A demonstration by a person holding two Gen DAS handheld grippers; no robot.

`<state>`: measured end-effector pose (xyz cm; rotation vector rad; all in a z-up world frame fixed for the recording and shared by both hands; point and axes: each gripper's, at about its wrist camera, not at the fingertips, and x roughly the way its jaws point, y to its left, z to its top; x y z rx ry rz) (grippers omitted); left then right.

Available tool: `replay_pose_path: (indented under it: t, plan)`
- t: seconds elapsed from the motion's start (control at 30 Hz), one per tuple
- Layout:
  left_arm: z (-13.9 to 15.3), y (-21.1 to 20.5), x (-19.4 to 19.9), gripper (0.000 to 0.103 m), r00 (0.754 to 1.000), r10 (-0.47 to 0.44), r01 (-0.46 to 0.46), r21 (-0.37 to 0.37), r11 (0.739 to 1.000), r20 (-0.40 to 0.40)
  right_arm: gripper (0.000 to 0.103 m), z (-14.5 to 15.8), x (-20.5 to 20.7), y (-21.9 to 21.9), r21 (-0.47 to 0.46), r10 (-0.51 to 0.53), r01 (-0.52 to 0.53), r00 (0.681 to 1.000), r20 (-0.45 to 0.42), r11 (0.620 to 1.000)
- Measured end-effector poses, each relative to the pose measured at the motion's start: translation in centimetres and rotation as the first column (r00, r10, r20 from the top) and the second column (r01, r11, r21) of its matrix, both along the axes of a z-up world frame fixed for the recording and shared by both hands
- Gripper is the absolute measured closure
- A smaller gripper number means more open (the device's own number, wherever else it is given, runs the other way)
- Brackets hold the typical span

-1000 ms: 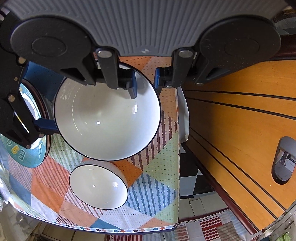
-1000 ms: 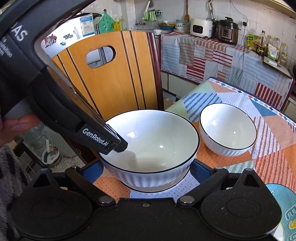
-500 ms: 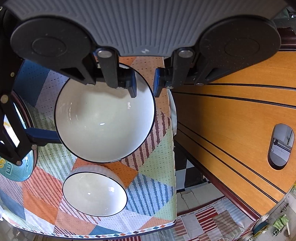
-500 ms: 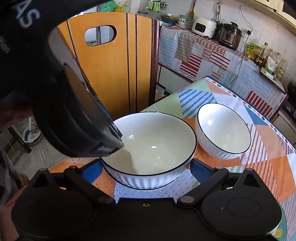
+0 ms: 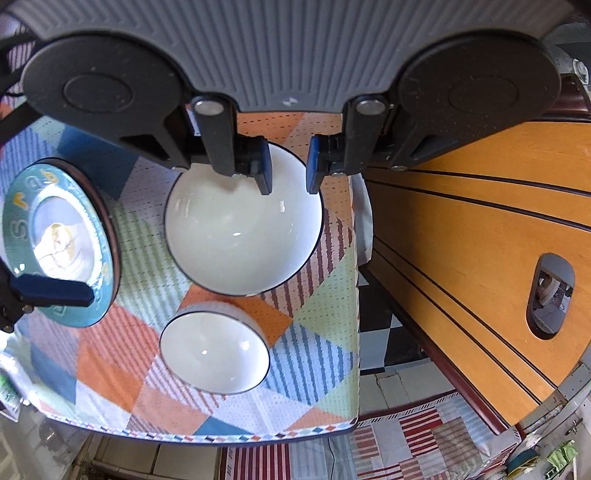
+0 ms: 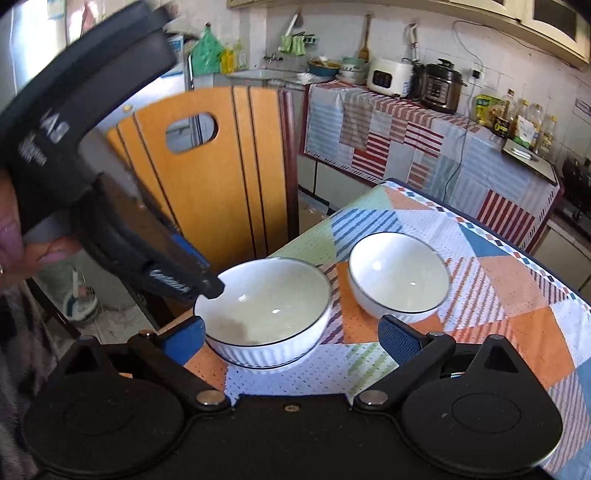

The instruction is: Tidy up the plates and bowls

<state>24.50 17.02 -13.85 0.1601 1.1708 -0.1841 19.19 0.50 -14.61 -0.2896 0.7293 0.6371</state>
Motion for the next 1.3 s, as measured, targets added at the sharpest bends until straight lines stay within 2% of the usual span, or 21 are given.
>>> replay_pose_path:
  t: [0.3,0.4,0.6,0.73,0.87,1.07,1.17,1.3]
  plan:
    - [4.0,0.4,0.8,0.080,0.998,0.017,-0.013,-0.065,0.998,0.057,0.004,3.0,2.0,-4.9,0.190,-0.094,0.104,0.994,-0.058,0.976]
    - [4.4,0.3,2.2,0.078,0.997,0.030,-0.024,-0.087,0.996,0.066,0.005,2.7,3.8,-5.9,0.253,-0.146,0.173,0.982,-0.121,0.952]
    - [4.0,-0.4,5.3,0.071,0.996,0.037,-0.025,-0.150,0.988,0.080,0.009,1.1,7.6,-7.0,0.296,-0.224,0.300,0.938,-0.265,0.907]
    - [2.8,-1.4,7.2,0.069,0.996,0.030,-0.017,-0.159,0.987,0.081,0.010,-0.1,9.3,-7.5,0.292,-0.264,0.369,0.902,-0.342,0.883]
    - [1.2,-2.2,9.2,0.064,0.997,0.030,-0.017,-0.171,0.985,0.075,0.017,-1.6,11.0,-8.1,0.265,-0.315,0.445,0.853,-0.415,0.855]
    - [-1.4,-2.5,11.7,0.062,0.996,0.063,-0.048,-0.204,0.978,0.064,0.023,-4.3,13.8,-8.8,0.258,-0.365,0.543,0.779,-0.511,0.799]
    - [-2.4,-2.5,12.7,0.062,0.995,0.074,-0.058,-0.217,0.974,0.064,0.025,-5.7,14.7,-8.7,0.239,-0.397,0.587,0.743,-0.539,0.774]
    - [-4.1,-2.4,13.9,0.058,0.987,0.154,-0.139,-0.233,0.962,0.048,0.031,-7.4,15.9,-8.1,0.194,-0.446,0.615,0.721,-0.531,0.764]
